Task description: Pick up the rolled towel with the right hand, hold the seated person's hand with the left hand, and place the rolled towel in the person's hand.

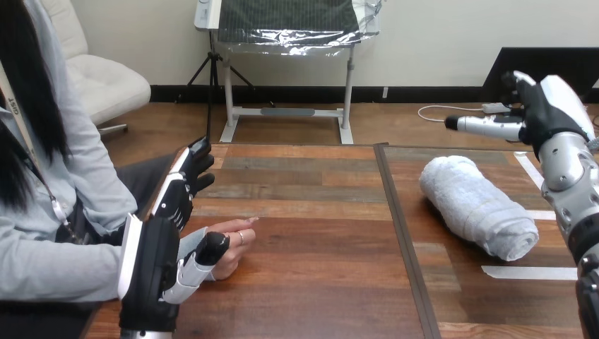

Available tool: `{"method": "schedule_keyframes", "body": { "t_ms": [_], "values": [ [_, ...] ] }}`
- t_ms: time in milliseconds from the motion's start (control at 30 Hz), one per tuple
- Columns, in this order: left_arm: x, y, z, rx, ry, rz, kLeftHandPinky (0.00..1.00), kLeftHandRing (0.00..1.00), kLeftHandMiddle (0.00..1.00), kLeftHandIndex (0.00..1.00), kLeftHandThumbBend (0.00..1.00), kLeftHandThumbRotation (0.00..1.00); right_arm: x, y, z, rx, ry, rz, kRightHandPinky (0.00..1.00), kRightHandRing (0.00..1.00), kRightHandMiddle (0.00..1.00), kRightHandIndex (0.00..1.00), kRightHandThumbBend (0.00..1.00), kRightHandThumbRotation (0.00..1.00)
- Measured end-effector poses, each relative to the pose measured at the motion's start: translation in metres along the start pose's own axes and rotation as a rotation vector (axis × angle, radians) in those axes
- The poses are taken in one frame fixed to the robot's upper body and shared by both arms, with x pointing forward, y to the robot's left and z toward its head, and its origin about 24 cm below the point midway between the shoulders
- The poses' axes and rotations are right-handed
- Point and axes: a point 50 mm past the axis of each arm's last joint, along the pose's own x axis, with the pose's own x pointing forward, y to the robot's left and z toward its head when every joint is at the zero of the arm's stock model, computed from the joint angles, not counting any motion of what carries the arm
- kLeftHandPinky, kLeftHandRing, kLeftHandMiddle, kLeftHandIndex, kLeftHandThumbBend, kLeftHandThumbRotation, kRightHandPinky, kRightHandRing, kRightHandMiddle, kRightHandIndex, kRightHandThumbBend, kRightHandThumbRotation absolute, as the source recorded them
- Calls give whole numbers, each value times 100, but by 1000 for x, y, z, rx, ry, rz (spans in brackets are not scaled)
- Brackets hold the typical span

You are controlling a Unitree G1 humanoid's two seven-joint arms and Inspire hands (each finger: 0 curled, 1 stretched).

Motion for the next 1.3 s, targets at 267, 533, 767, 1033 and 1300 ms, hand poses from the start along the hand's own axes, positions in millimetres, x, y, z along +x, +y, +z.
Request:
{"method": "schedule_keyframes", "body": {
  "t_ms": [267,533,767,1033,1300],
  "values": [
    [-2,0,0,0,2,1,85,90,91,90,96,89,0,1,-3,-67,49,23,71,92,93,94,100,53],
    [-3,0,0,-1,2,0,86,90,91,90,97,88,1,1,-4,-108,97,57,73,96,95,96,100,57],
    [-5,0,1,-2,3,-1,86,90,91,90,99,88,0,3,-7,-134,123,80,71,95,95,97,100,58],
    [-6,0,2,-2,0,0,86,89,90,89,98,88,-1,6,-13,-172,167,103,71,96,95,97,100,61],
    [-7,0,5,-1,-11,2,85,88,90,88,99,88,-2,9,-16,-181,200,123,76,97,96,97,100,62]
  ]
}}
